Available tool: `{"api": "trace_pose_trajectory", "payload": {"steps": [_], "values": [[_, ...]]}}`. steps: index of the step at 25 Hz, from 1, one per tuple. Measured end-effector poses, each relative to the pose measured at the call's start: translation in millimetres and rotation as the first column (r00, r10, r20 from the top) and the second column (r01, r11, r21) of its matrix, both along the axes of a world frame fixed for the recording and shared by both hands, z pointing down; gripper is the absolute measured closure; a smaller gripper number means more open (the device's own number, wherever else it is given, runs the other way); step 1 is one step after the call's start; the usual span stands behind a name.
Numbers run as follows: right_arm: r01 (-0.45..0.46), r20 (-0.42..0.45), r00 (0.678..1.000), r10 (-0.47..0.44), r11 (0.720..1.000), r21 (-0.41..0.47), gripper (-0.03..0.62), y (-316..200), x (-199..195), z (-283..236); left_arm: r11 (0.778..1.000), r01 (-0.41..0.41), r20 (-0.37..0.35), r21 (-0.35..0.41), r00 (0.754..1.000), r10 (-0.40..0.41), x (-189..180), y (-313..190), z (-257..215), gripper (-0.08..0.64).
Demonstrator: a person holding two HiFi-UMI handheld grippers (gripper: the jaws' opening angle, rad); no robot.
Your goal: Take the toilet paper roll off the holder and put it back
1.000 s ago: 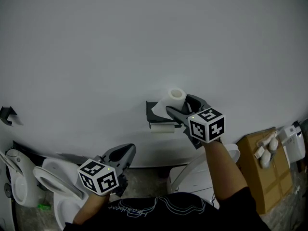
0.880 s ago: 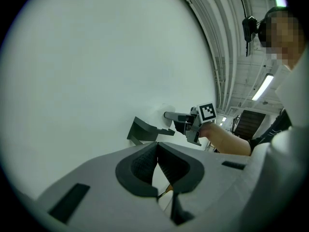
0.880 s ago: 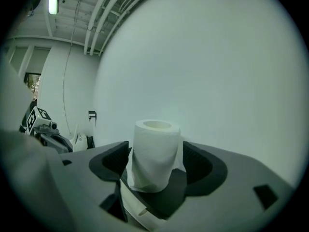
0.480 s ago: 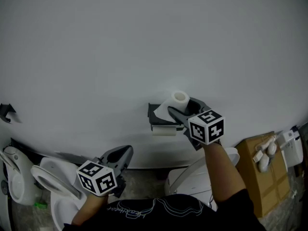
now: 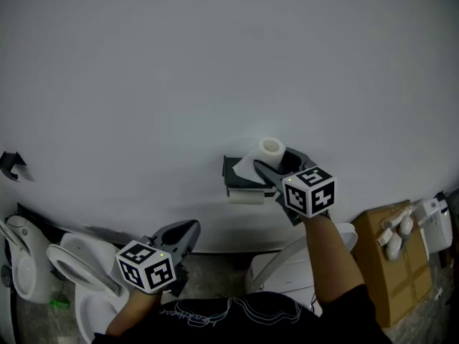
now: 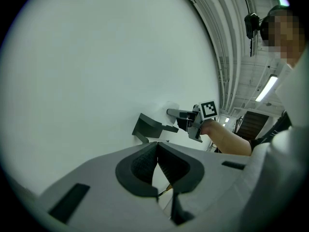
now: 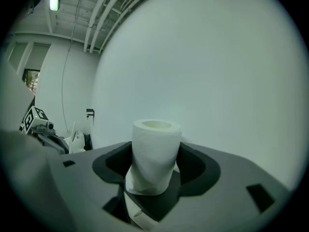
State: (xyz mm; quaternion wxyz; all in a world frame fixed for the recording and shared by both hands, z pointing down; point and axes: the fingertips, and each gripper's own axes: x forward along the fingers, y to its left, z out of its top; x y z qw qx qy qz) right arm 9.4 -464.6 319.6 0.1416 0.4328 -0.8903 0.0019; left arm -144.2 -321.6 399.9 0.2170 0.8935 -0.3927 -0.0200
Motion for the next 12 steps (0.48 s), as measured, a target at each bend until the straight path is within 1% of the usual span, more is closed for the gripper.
{"api": "trace_pose_trajectory", "payload": {"steps": [2,7,12], "values": [[-0.008,-0.01,1.0,0.008,1.0,0.014,0.308,0.4,2.0,-2.7,1.0,0.004,0.002,-0.001,1.0,-0.004,-0.3,1.1,-0.7,0.555],[-0.009,-0.003,1.0,0.009,0.999,0.033,0.308,3.6,2.7,-11.7,1.0,0.012,0.012,-0.001,1.0,-0.012,-0.9,5.9,-1.9,0.555],[-0.02,0.03,0.999,0.018,0.998,0.066,0.308,11.1,11.9,-29.5,1.0,0.021,0.022,0.0,1.0,-0.021,1.7,12.4,-4.0,0.555]]}}
